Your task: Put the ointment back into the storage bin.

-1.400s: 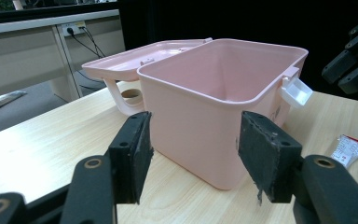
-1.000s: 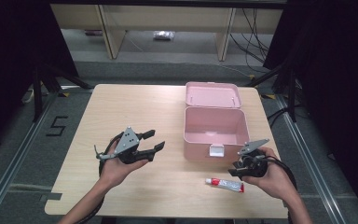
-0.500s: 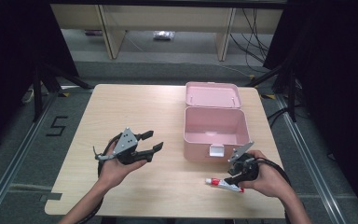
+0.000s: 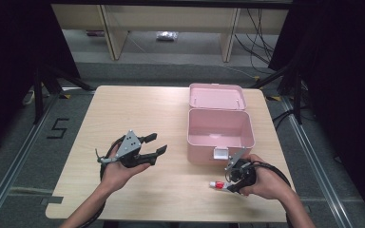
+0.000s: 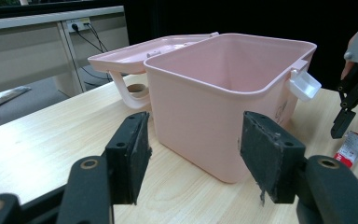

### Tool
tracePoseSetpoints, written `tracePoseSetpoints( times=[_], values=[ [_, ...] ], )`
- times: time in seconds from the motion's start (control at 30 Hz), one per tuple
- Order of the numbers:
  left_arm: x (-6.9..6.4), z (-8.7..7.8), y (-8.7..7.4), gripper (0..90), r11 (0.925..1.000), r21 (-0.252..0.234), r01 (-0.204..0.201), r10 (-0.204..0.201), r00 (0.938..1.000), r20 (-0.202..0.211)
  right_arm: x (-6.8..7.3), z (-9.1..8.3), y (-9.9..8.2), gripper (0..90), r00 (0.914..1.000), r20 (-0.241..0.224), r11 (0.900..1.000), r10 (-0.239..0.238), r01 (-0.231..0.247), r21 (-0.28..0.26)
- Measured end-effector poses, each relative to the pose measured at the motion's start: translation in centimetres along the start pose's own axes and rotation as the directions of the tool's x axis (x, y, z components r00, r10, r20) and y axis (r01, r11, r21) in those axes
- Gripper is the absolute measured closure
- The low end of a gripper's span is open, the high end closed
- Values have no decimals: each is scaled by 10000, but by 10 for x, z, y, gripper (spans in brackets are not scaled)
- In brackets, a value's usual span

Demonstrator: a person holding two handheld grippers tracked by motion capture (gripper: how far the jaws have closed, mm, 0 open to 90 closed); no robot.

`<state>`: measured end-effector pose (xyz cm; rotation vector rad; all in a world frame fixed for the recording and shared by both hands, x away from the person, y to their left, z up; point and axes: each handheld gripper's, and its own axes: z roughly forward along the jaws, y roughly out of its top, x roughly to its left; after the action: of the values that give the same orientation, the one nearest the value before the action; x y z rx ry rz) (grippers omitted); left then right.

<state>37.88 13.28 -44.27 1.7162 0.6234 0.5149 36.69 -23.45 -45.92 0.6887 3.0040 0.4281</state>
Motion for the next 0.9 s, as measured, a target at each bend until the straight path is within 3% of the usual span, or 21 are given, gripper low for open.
tracePoseSetpoints(
  times=[0.13,0.17,0.2,0.27,0.37,0.43,0.53,0.6,0.67,0.7,0.73,0.8,0.9],
  values=[
    [1,0,0,414,10000,-42,25,-26,10000,-14,2,4,1,596,9999,-45,9995,-114,115,279],
    [1,0,0,414,10000,-43,23,-23,10000,-10,1,4,3,596,9992,-224,9984,-318,328,452],
    [1,0,0,414,10000,-35,17,-18,10000,-8,3,4,3,596,10000,25,9991,-82,81,426],
    [1,-1,0,414,10000,-36,-5,5,10000,4,3,6,5,596,9992,-1,9978,-404,403,534],
    [1,-1,0,414,10000,-63,-4,4,10000,-21,6,7,8,596,9998,128,9955,-123,110,942],
    [2,-2,0,414,10000,-32,-2,2,10000,-24,4,10,10,597,9968,132,9927,-788,773,931],
    [2,-2,1,414,10000,-37,-32,32,10000,-25,6,12,12,600,9973,140,9918,-715,696,1076],
    [2,-3,1,414,10000,-52,6,-6,10000,-41,5,13,13,604,9949,42,9881,-1007,995,1176],
    [2,-3,1,414,10000,-70,31,-32,10000,-54,7,14,14,609,9957,108,9870,-919,896,1332],
    [2,-3,0,414,10000,-63,15,-16,10000,-62,6,15,15,610,9938,171,9837,-1095,1059,1450],
    [2,-3,0,414,10000,-51,-2,2,10000,-58,9,14,16,612,9974,293,9837,-656,597,1695],
    [2,-3,0,414,10000,-41,-29,28,10000,-55,7,17,17,618,9940,242,9797,-1063,1005,1736],
    [2,-3,-1,414,10000,-35,-29,29,10000,-40,10,19,18,623,9959,271,9768,-863,792,1992]
  ],
)
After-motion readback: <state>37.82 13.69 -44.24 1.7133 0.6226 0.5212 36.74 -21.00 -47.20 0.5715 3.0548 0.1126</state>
